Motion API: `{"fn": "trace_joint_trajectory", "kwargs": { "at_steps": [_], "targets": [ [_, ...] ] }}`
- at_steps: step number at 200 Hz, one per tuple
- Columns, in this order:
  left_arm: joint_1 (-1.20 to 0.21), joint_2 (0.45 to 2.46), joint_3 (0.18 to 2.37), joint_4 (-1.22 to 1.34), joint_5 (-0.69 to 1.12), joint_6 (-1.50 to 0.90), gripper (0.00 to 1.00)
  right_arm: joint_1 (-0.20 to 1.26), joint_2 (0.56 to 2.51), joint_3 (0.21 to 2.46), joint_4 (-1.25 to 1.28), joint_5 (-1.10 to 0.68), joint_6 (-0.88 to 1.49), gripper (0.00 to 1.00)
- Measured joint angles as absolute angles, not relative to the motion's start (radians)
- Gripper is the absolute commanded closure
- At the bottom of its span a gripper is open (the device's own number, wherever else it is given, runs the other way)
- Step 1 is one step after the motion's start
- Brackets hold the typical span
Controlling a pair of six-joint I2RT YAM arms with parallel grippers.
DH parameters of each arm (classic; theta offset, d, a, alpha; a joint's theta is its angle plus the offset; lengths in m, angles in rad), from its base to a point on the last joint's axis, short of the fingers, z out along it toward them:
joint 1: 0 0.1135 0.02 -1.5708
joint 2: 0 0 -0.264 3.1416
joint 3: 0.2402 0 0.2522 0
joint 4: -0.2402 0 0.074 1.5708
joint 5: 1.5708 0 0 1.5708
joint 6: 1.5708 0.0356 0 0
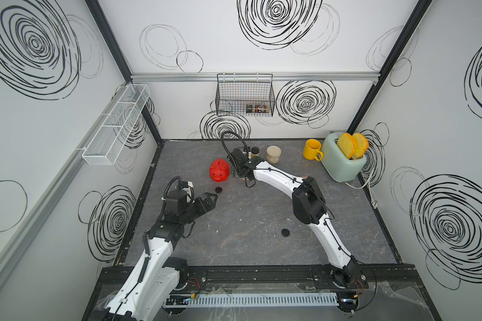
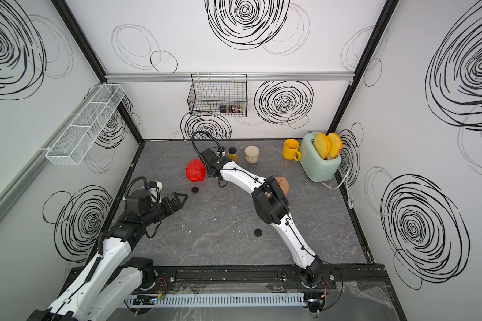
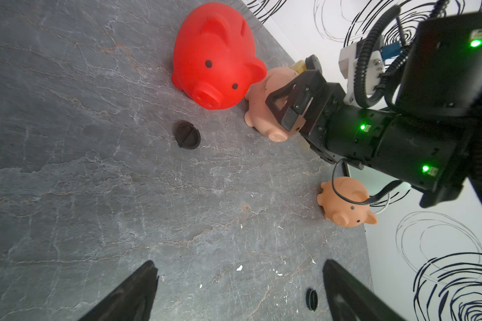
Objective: Open piggy banks
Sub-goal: Place the piggy bank at the center of the board.
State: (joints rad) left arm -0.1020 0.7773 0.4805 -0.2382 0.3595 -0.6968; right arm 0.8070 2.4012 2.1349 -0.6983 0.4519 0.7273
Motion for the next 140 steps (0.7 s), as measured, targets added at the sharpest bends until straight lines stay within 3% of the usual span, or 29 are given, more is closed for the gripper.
{"fn": "trace_joint_trajectory", "kwargs": {
  "at_steps": [73,140],
  "targets": [
    [-0.137,0.678,0.48,-0.238,0.346,-0.691,0.04,0.809,2.341,2.073,-0.702,0.408,0.708,0.03],
    [-0.315,0.62,0.448,-0.234,0.237,-0.699,0.04,0.818,1.985,1.694,-0.516,0.327,0.672,0.02]
  ]
}}
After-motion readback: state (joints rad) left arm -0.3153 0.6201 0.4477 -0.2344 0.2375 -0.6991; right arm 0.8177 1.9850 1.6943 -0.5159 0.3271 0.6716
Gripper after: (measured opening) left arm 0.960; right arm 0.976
